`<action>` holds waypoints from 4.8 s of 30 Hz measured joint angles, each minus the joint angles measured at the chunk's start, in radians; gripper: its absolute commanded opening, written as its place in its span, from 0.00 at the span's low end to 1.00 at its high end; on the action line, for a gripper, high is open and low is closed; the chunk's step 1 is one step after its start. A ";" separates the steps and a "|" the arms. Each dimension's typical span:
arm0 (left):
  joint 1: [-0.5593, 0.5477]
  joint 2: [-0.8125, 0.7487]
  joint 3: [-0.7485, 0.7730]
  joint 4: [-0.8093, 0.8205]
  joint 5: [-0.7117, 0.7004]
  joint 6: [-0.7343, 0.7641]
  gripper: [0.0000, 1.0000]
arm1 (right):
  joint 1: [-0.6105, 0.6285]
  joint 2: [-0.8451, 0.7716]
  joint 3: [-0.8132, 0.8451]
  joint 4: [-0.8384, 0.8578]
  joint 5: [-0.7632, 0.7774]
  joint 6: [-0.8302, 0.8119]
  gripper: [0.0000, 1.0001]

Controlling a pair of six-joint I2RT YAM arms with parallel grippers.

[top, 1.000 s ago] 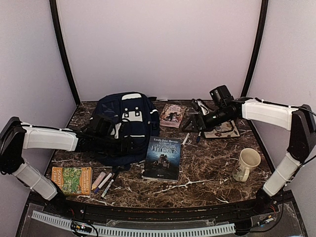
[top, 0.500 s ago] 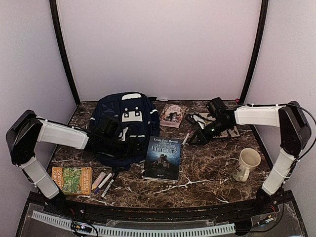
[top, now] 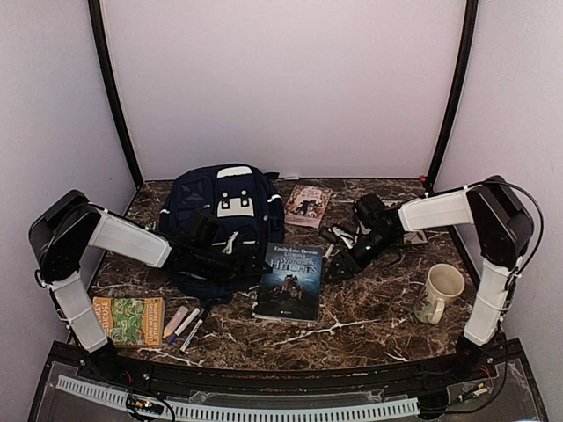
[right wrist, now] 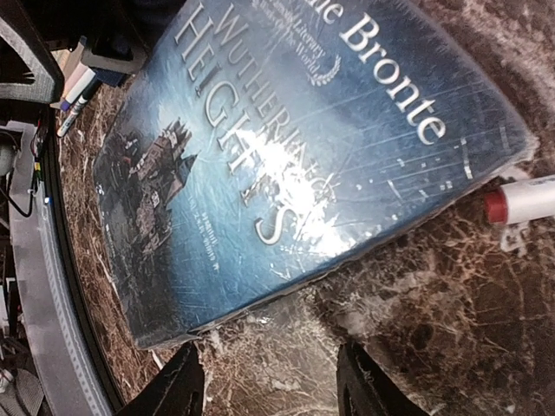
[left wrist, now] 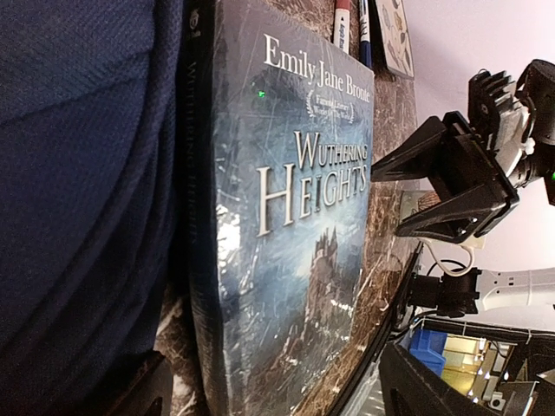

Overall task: Pack the student bag
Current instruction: Pick up the book at the center of the board, then adjust the book.

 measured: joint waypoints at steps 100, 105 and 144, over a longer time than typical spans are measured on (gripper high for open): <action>-0.110 -0.076 -0.014 0.827 -0.199 -0.161 0.00 | -0.032 -0.222 -0.008 0.428 -0.518 0.469 0.58; -0.107 -0.069 -0.026 0.872 -0.201 -0.185 0.00 | -0.033 -0.222 -0.014 0.512 -0.533 0.554 0.59; -0.074 -0.140 -0.050 0.792 -0.167 -0.176 0.00 | -0.084 -0.189 0.134 0.309 -0.512 0.740 0.46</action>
